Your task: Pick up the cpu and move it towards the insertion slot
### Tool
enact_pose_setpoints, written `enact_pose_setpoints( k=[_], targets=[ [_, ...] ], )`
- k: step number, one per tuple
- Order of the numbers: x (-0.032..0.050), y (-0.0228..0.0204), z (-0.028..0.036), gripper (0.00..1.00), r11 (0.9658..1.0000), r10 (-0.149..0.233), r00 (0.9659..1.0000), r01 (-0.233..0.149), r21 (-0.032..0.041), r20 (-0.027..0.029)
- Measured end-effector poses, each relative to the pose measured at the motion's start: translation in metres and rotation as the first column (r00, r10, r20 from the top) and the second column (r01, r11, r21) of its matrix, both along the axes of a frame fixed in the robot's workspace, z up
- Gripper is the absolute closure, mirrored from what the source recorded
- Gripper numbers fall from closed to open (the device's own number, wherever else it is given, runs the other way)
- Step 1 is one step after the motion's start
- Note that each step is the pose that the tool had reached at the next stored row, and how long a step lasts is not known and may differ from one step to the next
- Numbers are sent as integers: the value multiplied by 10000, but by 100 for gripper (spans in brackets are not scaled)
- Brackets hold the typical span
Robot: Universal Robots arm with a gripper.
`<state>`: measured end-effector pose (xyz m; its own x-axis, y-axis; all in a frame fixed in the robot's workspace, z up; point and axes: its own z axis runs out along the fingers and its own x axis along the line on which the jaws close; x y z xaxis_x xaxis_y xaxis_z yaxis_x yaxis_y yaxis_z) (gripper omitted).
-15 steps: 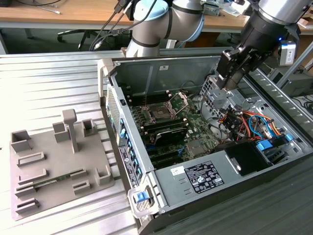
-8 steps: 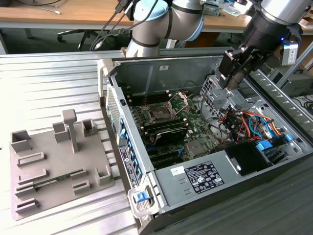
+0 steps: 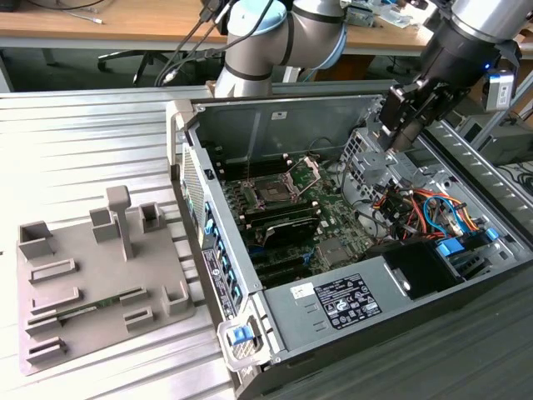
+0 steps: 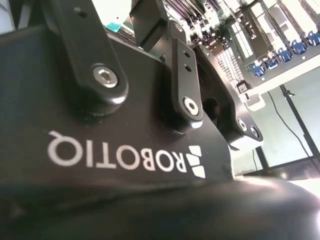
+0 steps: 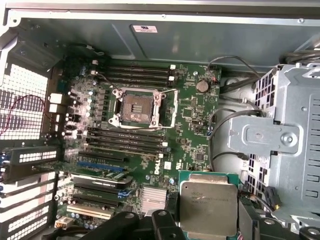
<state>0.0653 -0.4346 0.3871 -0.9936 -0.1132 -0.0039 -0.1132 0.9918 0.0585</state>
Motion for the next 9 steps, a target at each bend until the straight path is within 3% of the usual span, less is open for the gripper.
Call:
enact_pose_setpoints(
  k=[4,9],
  targets=[
    [60,0,0,45,10000,0,10000,0,0,0],
    [66,0,0,45,10000,0,10000,0,0,0]
  ],
)
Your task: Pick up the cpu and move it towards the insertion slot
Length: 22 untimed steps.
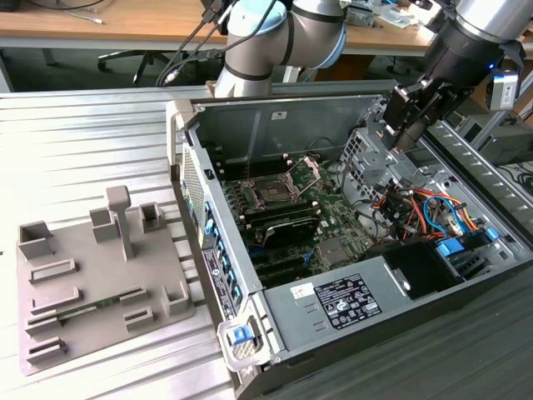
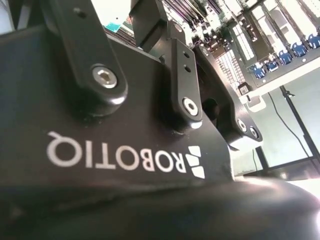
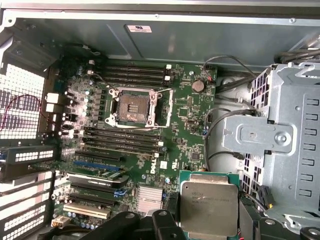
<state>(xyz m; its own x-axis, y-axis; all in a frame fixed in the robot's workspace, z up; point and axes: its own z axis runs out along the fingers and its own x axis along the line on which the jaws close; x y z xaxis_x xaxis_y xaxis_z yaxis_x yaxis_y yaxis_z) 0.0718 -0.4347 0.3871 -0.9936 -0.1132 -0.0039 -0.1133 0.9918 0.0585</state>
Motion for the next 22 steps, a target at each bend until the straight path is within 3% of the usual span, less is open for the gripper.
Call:
enact_pose_setpoints(
  k=[22],
  targets=[
    [-108,0,0,45,10000,0,10000,0,0,0]
  ],
)
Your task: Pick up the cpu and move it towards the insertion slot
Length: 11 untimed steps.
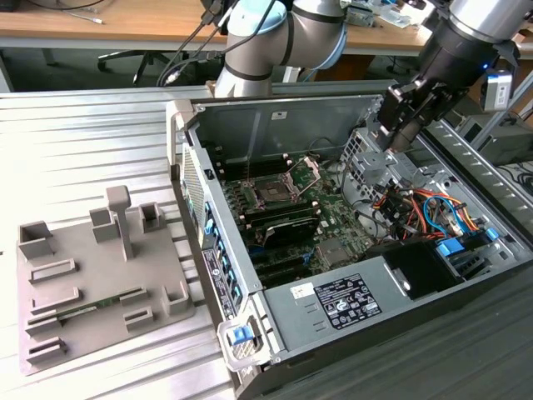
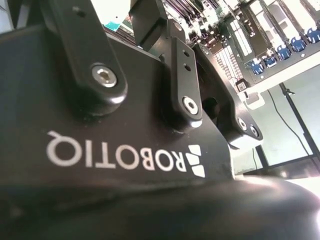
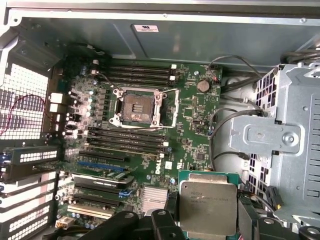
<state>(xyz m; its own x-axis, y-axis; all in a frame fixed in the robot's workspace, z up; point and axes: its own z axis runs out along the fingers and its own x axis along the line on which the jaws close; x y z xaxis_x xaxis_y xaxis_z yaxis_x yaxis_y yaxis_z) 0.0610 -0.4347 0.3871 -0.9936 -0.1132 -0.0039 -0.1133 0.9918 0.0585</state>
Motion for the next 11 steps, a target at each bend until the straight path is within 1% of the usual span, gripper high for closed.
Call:
enact_pose_setpoints(
  k=[11],
  targets=[
    [-30,0,0,45,10000,0,10000,0,0,0]
  ],
)
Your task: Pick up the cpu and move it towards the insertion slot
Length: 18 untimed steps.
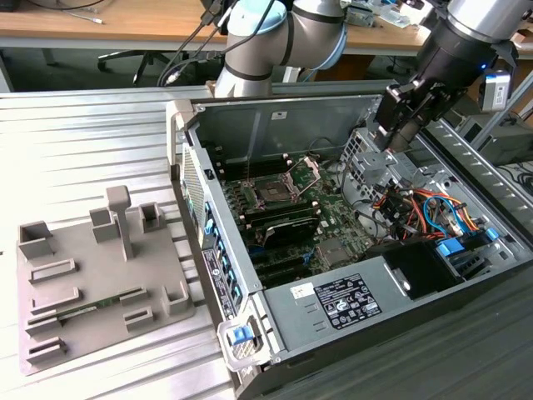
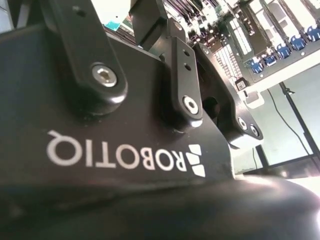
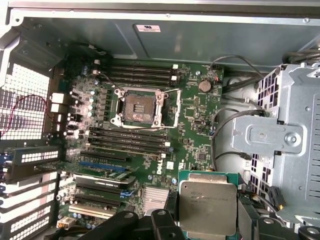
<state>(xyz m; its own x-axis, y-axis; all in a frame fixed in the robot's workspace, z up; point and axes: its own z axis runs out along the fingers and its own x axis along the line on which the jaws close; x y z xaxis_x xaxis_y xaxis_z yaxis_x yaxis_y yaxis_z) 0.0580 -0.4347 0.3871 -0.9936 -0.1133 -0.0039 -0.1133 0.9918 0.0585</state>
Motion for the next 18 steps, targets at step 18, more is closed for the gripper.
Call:
enact_pose_setpoints(
  k=[18],
  targets=[
    [-70,0,0,45,10000,-1,10000,1,0,0]
  ],
)
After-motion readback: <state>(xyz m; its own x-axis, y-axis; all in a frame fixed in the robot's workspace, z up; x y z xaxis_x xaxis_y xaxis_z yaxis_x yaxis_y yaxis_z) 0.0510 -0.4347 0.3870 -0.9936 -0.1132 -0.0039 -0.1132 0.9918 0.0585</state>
